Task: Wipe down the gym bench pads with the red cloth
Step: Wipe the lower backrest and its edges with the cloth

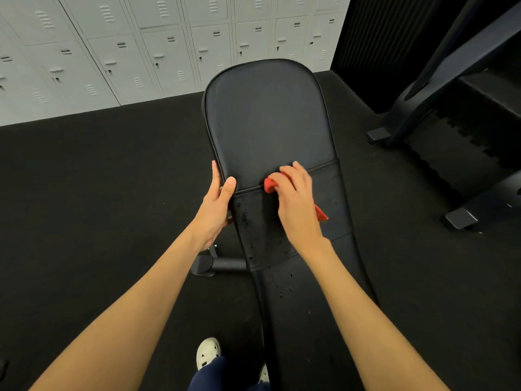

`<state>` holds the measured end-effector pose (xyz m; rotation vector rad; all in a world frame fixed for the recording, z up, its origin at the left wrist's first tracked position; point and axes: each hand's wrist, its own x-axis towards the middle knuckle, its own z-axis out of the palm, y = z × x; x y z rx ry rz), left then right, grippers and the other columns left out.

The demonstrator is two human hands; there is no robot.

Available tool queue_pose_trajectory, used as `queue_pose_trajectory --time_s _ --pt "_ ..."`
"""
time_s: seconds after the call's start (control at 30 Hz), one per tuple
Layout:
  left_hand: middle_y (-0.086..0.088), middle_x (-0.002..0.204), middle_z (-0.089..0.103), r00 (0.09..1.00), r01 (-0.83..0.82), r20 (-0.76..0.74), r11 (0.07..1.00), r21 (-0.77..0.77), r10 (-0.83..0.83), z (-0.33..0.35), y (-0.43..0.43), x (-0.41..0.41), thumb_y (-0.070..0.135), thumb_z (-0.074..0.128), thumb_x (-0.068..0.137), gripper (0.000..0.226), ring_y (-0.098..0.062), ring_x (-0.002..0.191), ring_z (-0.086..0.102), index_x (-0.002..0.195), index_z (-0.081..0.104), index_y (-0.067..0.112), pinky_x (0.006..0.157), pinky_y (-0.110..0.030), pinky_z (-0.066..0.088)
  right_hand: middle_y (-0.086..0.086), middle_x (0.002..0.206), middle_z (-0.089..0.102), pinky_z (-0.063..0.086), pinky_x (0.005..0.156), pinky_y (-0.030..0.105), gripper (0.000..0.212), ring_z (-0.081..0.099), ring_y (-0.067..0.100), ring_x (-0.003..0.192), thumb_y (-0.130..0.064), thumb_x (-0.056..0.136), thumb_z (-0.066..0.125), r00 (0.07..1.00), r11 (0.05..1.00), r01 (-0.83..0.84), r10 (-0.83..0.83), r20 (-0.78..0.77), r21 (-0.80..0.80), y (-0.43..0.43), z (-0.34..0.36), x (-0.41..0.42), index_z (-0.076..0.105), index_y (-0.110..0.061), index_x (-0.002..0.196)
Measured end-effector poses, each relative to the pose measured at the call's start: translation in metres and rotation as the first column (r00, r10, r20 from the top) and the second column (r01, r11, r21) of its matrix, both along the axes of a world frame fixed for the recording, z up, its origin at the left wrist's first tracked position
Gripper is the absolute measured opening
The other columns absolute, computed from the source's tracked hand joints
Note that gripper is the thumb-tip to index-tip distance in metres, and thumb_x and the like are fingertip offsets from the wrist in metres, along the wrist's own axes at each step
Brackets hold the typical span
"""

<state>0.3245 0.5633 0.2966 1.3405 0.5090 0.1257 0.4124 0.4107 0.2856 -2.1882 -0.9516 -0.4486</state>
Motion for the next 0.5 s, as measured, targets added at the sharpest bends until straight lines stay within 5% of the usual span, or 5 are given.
queue_pose_trajectory --time_s 0.13,0.23,0.37,0.5 --pt "0.015 0.16 0.034 1.0 0.003 -0.012 1.0 -0.018 -0.003 0.002 0.002 -0.001 0.047 0.045 0.103 0.069 -0.018 0.145 0.035 0.152 -0.002 0.057 0.114 -0.063 0.032 0.001 0.12 0.054 0.045 0.095 0.053 0.042 0.049 0.042 0.116 0.002 0.087 0.056 0.997 0.998 0.058 -0.058 0.044 -0.002 -0.022 0.014 0.031 0.066 -0.037 0.097" --pt "0.013 0.165 0.021 1.0 -0.005 -0.023 1.0 -0.008 0.005 0.002 0.001 -0.001 0.048 0.044 0.102 0.07 -0.019 0.15 0.024 0.152 -0.004 0.057 0.117 -0.064 0.025 0.007 0.112 0.052 0.044 0.085 0.053 0.03 0.046 0.038 0.105 -0.001 0.088 0.053 0.978 0.978 0.206 -0.205 -0.038 0.025 -0.043 0.028 0.056 0.071 -0.023 0.098" --pt "0.015 0.166 0.015 0.999 -0.015 -0.029 1.0 0.023 0.016 0.001 0.0 0.0 0.05 0.043 0.102 0.068 -0.017 0.152 0.017 0.15 -0.004 0.058 0.119 -0.062 0.02 0.014 0.117 0.053 0.025 0.083 0.023 0.028 0.043 0.036 0.105 -0.006 0.093 0.052 0.918 0.937 0.347 -0.328 -0.224 0.046 -0.045 0.031 0.073 0.059 -0.011 0.12" --pt "0.016 0.166 0.015 0.999 -0.019 -0.04 0.999 0.033 0.02 0.001 -0.002 0.001 0.053 0.042 0.101 0.068 -0.016 0.153 0.016 0.15 -0.005 0.059 0.119 -0.062 0.02 0.008 0.123 0.053 0.03 0.088 0.03 0.02 0.041 0.03 0.113 -0.02 0.096 0.056 0.892 0.908 0.398 -0.35 -0.284 0.13 -0.025 0.026 0.048 0.063 -0.011 0.112"
